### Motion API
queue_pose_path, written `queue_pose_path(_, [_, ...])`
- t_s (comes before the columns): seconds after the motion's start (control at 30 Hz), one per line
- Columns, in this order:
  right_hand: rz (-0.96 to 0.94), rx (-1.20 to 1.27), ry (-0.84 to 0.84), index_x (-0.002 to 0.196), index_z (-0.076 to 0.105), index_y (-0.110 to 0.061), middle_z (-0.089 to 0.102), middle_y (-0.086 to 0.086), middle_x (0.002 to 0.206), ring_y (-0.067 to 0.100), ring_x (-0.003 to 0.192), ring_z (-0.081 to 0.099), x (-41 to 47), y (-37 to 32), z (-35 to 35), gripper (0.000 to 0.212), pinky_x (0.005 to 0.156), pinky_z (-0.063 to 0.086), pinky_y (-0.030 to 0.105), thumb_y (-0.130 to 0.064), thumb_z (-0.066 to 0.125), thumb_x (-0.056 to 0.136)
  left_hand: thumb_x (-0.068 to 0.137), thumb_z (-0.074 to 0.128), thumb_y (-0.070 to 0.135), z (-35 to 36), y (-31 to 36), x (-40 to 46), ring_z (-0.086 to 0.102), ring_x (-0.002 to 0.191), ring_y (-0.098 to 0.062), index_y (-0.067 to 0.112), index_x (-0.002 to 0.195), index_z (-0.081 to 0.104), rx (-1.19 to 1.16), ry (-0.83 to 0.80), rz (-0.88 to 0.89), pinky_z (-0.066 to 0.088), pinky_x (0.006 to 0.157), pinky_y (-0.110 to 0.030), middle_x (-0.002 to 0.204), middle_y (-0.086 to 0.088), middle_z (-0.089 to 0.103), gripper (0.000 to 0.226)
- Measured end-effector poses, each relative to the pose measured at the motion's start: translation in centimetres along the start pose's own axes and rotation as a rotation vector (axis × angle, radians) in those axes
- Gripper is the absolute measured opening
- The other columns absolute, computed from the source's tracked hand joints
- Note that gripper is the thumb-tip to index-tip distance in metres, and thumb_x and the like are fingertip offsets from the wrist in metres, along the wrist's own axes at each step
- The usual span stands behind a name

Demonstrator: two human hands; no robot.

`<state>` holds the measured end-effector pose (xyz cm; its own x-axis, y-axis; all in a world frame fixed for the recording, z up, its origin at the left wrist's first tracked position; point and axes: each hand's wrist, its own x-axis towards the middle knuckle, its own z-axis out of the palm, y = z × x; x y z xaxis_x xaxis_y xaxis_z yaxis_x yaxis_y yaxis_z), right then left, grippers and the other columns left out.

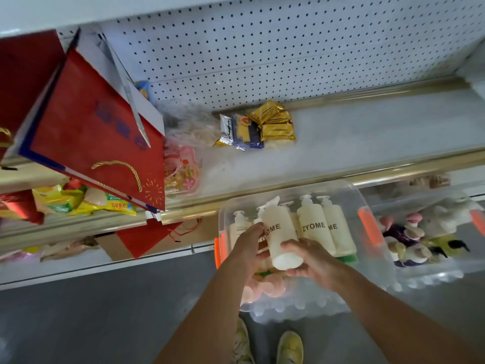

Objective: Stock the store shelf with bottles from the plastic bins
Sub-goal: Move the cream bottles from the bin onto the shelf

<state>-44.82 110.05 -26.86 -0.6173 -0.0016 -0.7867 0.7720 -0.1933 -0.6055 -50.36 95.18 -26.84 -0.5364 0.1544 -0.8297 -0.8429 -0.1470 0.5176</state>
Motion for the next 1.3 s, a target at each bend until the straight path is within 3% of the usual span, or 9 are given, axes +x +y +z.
queue_pose_path(0.1, [-0.008, 0.11, -0.154, 0.124, 0.058, -0.01, 0.065, 0.018, 0.12, 0.032, 0.109, 0.064, -1.6, -0.5, -0.2, 0.065, 0.077, 0.057, 0.04, -0.032, 0.078, 0.066, 0.097, 0.052, 0.026, -0.5, 1.5, -1.4, 0.067, 0.081, -0.021, 0.014, 0.098, 0.066, -0.054, -0.04, 0.035, 0.053, 0.067, -0.031, 0.082, -0.003, 0.073, 0.018])
queue_pose_path(0.4, [-0.052, 0.06, -0.515, 0.131, 0.048, -0.008, 0.064, 0.016, 0.124, 0.033, 0.116, 0.062, -6.6, -5.8, 2.4, 0.071, 0.095, 0.052, 0.047, -0.018, 0.081, 0.068, 0.09, 0.064, 0.027, -1.4, 8.2, -7.9, 0.066, 0.082, -0.024, 0.009, 0.109, 0.066, 0.123, -0.076, 0.281, 0.053, 0.07, -0.033, 0.087, -0.009, 0.07, 0.026])
queue_pose_path(0.57, [-0.285, -0.311, -0.248, 0.117, 0.053, -0.016, 0.071, 0.004, 0.108, 0.021, 0.101, 0.069, -9.6, -9.0, 5.7, 0.072, 0.089, 0.057, 0.041, -0.02, 0.088, 0.054, 0.083, 0.073, 0.027, -1.2, 12.0, -12.7, 0.073, 0.082, -0.018, 0.019, 0.112, 0.066, 0.251, 0.012, 0.527, 0.057, 0.068, -0.029, 0.092, -0.005, 0.075, 0.031])
queue_pose_path(0.7, [-0.445, -0.484, -0.105, 0.114, 0.05, -0.025, 0.069, -0.004, 0.106, 0.015, 0.094, 0.068, -12.3, -11.8, 6.8, 0.066, 0.076, 0.059, 0.034, -0.023, 0.086, 0.058, 0.078, 0.079, 0.022, -1.2, 14.6, -17.0, 0.07, 0.094, -0.021, 0.018, 0.112, 0.066, 0.278, 0.033, 0.736, 0.058, 0.084, -0.041, 0.103, -0.005, 0.073, 0.036])
queue_pose_path(0.83, [-0.606, -0.419, -0.157, 0.117, 0.053, -0.021, 0.068, 0.003, 0.108, 0.014, 0.089, 0.069, -14.9, -14.8, 8.1, 0.065, 0.063, 0.056, 0.022, -0.007, 0.086, 0.062, 0.077, 0.08, 0.02, -1.3, 17.0, -21.3, 0.068, 0.102, -0.022, 0.016, 0.114, 0.066, 0.289, 0.023, 0.894, 0.056, 0.087, -0.04, 0.109, -0.004, 0.072, 0.04])
queue_pose_path(0.97, [-0.743, -0.445, -0.183, 0.12, 0.054, -0.023, 0.068, -0.004, 0.107, 0.001, 0.084, 0.068, -17.3, -17.5, 9.1, 0.065, 0.065, 0.053, 0.015, -0.008, 0.085, 0.064, 0.073, 0.083, 0.023, -1.6, 19.5, -25.3, 0.072, 0.082, -0.013, 0.022, 0.111, 0.068, 0.32, 0.036, 0.976, 0.057, 0.062, -0.024, 0.097, 0.004, 0.074, 0.041])
queue_pose_path(1.13, [-0.823, -0.485, -0.193, 0.118, 0.055, -0.026, 0.067, -0.008, 0.108, 0.004, 0.092, 0.067, -19.3, -19.9, 11.1, 0.063, 0.076, 0.055, 0.024, -0.019, 0.087, 0.064, 0.067, 0.086, 0.026, -2.4, 21.9, -28.1, 0.07, 0.097, -0.018, 0.021, 0.112, 0.069, 0.306, 0.075, 1.021, 0.057, 0.087, -0.041, 0.106, 0.0, 0.072, 0.048])
queue_pose_path(1.2, [-0.858, -0.488, -0.183, 0.115, 0.056, -0.026, 0.067, -0.011, 0.105, 0.0, 0.087, 0.067, -19.8, -20.8, 12.2, 0.061, 0.071, 0.053, 0.021, -0.024, 0.088, 0.063, 0.067, 0.086, 0.027, -2.8, 22.9, -29.0, 0.071, 0.096, -0.018, 0.023, 0.108, 0.07, 0.307, 0.088, 1.044, 0.058, 0.085, -0.043, 0.104, 0.0, 0.073, 0.045])
queue_pose_path(1.3, [-0.917, -0.498, -0.16, 0.112, 0.056, -0.027, 0.068, -0.012, 0.102, -0.004, 0.078, 0.066, -20.4, -22.4, 13.8, 0.06, 0.062, 0.05, 0.016, -0.029, 0.088, 0.061, 0.07, 0.085, 0.023, -3.5, 24.9, -30.6, 0.071, 0.092, -0.015, 0.022, 0.104, 0.07, 0.328, 0.078, 1.098, 0.058, 0.072, -0.027, 0.099, 0.001, 0.074, 0.037])
